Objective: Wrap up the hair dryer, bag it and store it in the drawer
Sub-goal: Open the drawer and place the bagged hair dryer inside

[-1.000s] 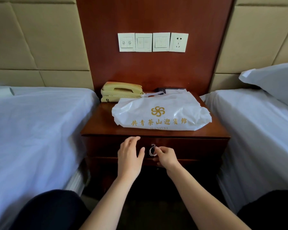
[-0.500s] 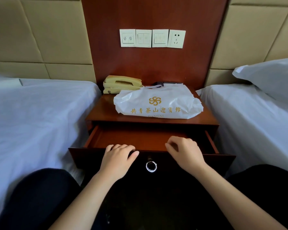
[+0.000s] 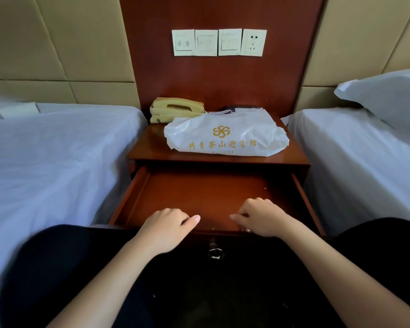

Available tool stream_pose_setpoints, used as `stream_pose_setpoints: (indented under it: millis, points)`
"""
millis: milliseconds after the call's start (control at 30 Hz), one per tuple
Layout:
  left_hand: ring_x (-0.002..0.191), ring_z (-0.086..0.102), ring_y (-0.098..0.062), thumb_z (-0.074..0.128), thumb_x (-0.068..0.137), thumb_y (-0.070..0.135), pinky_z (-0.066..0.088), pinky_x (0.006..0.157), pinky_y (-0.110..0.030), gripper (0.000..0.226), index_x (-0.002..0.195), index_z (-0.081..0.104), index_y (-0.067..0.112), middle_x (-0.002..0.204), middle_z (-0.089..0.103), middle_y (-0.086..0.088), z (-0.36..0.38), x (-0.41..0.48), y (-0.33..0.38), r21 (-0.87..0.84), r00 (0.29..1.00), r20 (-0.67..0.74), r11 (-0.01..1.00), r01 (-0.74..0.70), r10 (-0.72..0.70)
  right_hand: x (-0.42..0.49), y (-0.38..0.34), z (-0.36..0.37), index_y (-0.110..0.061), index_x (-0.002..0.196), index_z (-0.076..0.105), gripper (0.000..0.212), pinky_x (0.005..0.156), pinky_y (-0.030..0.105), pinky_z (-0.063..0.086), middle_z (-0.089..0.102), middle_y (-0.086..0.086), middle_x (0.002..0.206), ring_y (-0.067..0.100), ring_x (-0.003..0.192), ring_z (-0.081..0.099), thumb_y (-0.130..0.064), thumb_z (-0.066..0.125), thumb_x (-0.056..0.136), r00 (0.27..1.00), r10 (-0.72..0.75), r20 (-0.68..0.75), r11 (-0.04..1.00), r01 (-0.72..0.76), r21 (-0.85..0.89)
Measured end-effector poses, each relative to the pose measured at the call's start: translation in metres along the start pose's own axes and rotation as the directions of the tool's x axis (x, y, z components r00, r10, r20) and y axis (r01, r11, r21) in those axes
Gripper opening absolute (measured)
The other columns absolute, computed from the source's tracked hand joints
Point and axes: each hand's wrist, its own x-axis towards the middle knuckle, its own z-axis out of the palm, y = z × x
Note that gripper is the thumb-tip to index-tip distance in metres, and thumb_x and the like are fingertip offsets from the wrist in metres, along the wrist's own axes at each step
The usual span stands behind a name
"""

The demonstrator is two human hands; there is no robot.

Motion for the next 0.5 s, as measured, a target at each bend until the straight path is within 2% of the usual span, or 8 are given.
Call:
stream_pose_setpoints:
  millis: [67,167,233,333,433,500]
  points:
    - [0.087,0.063,-0.022,0.026,0.094,0.058,0.050,0.081,-0.037,0.063,0.091,0.069,0.011,0.093,0.070,-0.005,-0.003,0.007,0.000,0.020,0.999,0.042,1.000,0.010,-0.011,0.001,-0.002,-0.001,-0.023,0.057,0.060,0.047,0.082,0.036,0.053,0.071,-0.001,0.073,0.018,0.071,0.065,-0.049,0.044,0.093,1.000,-0.004,0.023,1.000,0.005,-0.010]
    - [0.090,0.063,-0.023,0.023,0.093,0.061,0.049,0.088,-0.039,0.067,0.090,0.071,0.014,0.092,0.071,-0.003,-0.011,0.022,0.004,0.056,0.992,0.125,0.998,0.008,-0.015,0.004,-0.004,-0.008,-0.022,0.055,0.058,0.048,0.084,0.034,0.053,0.066,-0.005,0.061,0.011,0.054,0.059,-0.048,0.042,0.093,0.996,-0.003,0.094,1.000,0.004,-0.010]
    - [0.085,0.065,-0.019,0.024,0.094,0.060,0.048,0.090,-0.038,0.063,0.090,0.070,0.017,0.087,0.071,0.001,-0.017,0.034,0.008,0.038,0.981,0.195,0.999,0.001,-0.008,0.009,-0.007,-0.012,-0.024,0.057,0.057,0.046,0.087,0.036,0.052,0.063,-0.007,0.060,0.013,0.061,0.060,-0.047,0.042,0.094,0.991,-0.002,0.131,0.999,0.006,-0.032]
    - [0.077,0.068,-0.015,0.025,0.097,0.055,0.048,0.090,-0.032,0.059,0.099,0.067,0.014,0.086,0.071,0.000,-0.028,0.052,0.015,-0.012,0.956,0.292,1.000,-0.014,0.017,0.020,-0.009,-0.020,-0.022,0.068,0.060,0.041,0.086,0.035,0.052,0.070,-0.002,0.070,0.014,0.069,0.067,-0.047,0.041,0.094,0.984,-0.012,0.179,0.999,0.018,-0.031]
    - [0.086,0.067,-0.016,0.025,0.098,0.051,0.047,0.094,-0.034,0.056,0.110,0.064,0.013,0.094,0.069,0.000,-0.043,0.071,0.020,-0.042,0.950,0.307,0.998,-0.037,0.048,0.034,-0.005,-0.034,-0.020,0.078,0.060,0.034,0.078,0.030,0.054,0.074,0.003,0.081,0.014,0.069,0.070,-0.041,0.040,0.096,0.972,-0.047,0.230,0.995,0.025,0.096]
    - [0.090,0.065,-0.014,0.027,0.098,0.050,0.047,0.094,-0.033,0.053,0.115,0.063,0.015,0.098,0.067,0.002,-0.054,0.084,0.021,-0.067,0.956,0.288,0.997,-0.041,0.058,0.046,0.001,-0.048,-0.020,0.079,0.060,0.031,0.069,0.026,0.052,0.073,0.004,0.082,0.017,0.072,0.070,-0.037,0.042,0.097,0.981,-0.076,0.180,0.984,0.045,0.171]
